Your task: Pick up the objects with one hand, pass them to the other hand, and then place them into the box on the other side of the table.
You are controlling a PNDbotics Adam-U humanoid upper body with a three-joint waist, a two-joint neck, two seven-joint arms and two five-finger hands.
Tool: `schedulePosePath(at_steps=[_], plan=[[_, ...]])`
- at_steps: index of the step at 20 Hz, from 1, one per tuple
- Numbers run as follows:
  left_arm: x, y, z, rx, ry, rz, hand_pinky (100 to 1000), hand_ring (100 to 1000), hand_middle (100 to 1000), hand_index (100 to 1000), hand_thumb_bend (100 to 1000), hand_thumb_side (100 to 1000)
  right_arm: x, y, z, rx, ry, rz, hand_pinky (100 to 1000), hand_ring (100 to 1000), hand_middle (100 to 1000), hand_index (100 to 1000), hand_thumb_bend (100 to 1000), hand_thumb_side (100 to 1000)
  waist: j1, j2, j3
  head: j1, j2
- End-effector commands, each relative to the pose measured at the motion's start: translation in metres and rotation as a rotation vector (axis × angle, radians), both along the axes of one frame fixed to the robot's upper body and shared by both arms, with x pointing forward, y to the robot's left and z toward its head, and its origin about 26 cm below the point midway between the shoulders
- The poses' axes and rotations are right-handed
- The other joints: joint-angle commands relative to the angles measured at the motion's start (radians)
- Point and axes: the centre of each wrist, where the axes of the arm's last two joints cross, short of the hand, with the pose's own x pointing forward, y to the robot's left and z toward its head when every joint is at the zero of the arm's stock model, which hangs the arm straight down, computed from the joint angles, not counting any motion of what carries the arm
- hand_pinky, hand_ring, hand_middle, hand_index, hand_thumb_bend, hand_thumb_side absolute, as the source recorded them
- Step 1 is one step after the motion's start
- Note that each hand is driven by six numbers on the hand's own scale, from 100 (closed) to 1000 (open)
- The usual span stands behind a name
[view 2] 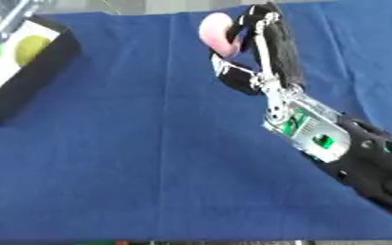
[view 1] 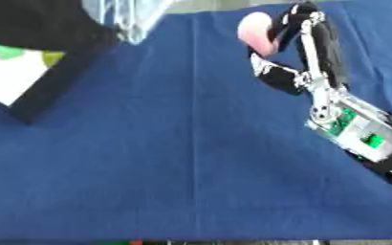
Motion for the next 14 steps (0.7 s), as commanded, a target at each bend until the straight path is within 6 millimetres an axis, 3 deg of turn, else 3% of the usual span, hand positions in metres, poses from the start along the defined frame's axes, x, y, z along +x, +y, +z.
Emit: schedulePosePath(at_steps=[1, 12, 13, 14], plan=[[-0.008, -0.005, 0.005, 0.042, -0.026, 0.009, 788, 688, 700, 770, 100, 245, 0.0, 0.004, 0.006, 0.05, -0.082, -0.184, 1000, 374, 527, 417, 281, 100, -0.001, -0.024, 0.001, 0.005, 0.001], [-0.009, -0.011, -0.005, 0.121, 0.048, 0.105, 784, 690, 699, 771, 100, 245, 0.001, 0.021, 0.001, 0.114, -0.059, -0.101, 1000, 367, 525, 410, 285, 100, -0.001, -0.017, -0.021, 0.01, 0.013], [-0.009, -0.012, -0.006, 0.13, 0.048, 0.119, 786, 695, 705, 777, 100, 202, 0.001, 0.023, 0.0, 0.115, -0.06, -0.096, 1000, 366, 524, 409, 302, 100, 0.0, -0.017, -0.022, 0.011, 0.013], [-0.009, -0.012, -0.007, 0.138, 0.046, 0.132, 787, 698, 709, 779, 100, 247, 0.001, 0.024, 0.0, 0.116, -0.062, -0.091, 1000, 366, 524, 409, 291, 100, -0.001, -0.016, -0.023, 0.013, 0.014]])
